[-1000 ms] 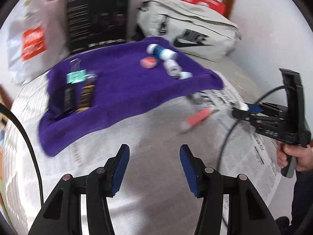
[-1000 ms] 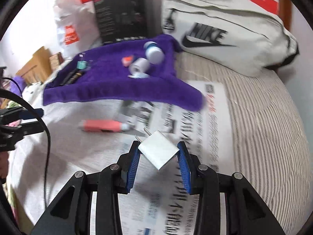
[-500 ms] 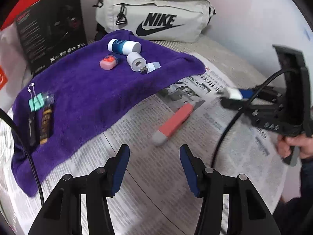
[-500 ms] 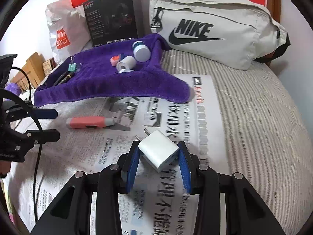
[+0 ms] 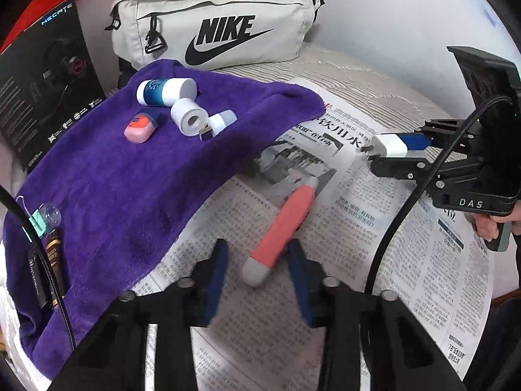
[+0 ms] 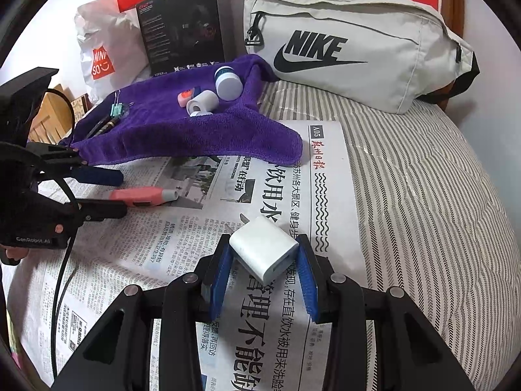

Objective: Organize rigid objects
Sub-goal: 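Grasp the pink marker with the left tool and lift it, then carry the pink marker toward the towel while the right tool carries the charger plug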

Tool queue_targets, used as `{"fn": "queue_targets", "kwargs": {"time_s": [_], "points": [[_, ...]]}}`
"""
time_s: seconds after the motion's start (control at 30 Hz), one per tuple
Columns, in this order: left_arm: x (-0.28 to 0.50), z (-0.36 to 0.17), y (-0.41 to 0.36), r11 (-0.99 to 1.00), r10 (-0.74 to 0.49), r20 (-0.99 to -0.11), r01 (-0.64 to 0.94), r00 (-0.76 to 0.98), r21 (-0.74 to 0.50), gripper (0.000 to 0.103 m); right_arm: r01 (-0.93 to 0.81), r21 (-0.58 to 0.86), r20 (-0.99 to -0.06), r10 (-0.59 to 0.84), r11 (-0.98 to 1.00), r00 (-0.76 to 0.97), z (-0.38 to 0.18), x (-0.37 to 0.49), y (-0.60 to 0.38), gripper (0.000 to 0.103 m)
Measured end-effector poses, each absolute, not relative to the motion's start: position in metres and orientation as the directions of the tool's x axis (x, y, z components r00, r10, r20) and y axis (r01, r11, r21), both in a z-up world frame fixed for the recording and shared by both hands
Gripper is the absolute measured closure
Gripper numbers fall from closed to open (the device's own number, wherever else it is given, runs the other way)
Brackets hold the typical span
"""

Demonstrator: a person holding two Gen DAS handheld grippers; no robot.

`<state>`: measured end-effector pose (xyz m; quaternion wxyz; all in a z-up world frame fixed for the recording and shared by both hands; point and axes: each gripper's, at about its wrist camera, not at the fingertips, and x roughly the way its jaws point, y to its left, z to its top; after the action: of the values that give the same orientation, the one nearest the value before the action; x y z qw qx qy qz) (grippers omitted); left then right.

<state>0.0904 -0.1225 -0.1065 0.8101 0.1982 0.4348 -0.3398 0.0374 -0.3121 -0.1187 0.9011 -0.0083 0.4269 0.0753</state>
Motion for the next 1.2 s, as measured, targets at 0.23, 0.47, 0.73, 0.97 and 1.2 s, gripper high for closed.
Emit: {"fn": "queue_targets", "kwargs": {"time_s": [0.23,0.47,0.73,0.97,1.2], "points": [[0.090,-0.108,-0.118,0.723,-0.375,-0.834,0.691,0.405,0.011,0.085,-0.143,0.006,-0.773,0.095,0.990,0.627,-0.119,0.038,-0.306,0.064],[0.075,-0.109,-0.063,0.815,-0.327,-0.831,0.580,0.450,-0.006,0.085,-0.144,-0.007,-0.773,0.086,0.990,0.628,-0.120,0.037,-0.305,0.064],[0.053,-0.111,0.020,0.921,-0.267,-0.823,0.383,0.501,-0.065,0.085,-0.146,-0.024,-0.773,0.074,0.989,0.630,-0.119,0.037,-0.303,0.064],[0.045,-0.116,0.032,0.939,-0.270,-0.802,0.329,0.533,-0.098,0.085,-0.146,-0.023,-0.773,0.075,0.989,0.630,-0.120,0.037,-0.302,0.064],[0.053,-0.115,0.024,0.935,-0.247,-0.806,0.352,0.538,-0.051,0.084,-0.144,-0.031,-0.777,0.067,0.989,0.626,-0.119,0.038,-0.301,0.064]]}}
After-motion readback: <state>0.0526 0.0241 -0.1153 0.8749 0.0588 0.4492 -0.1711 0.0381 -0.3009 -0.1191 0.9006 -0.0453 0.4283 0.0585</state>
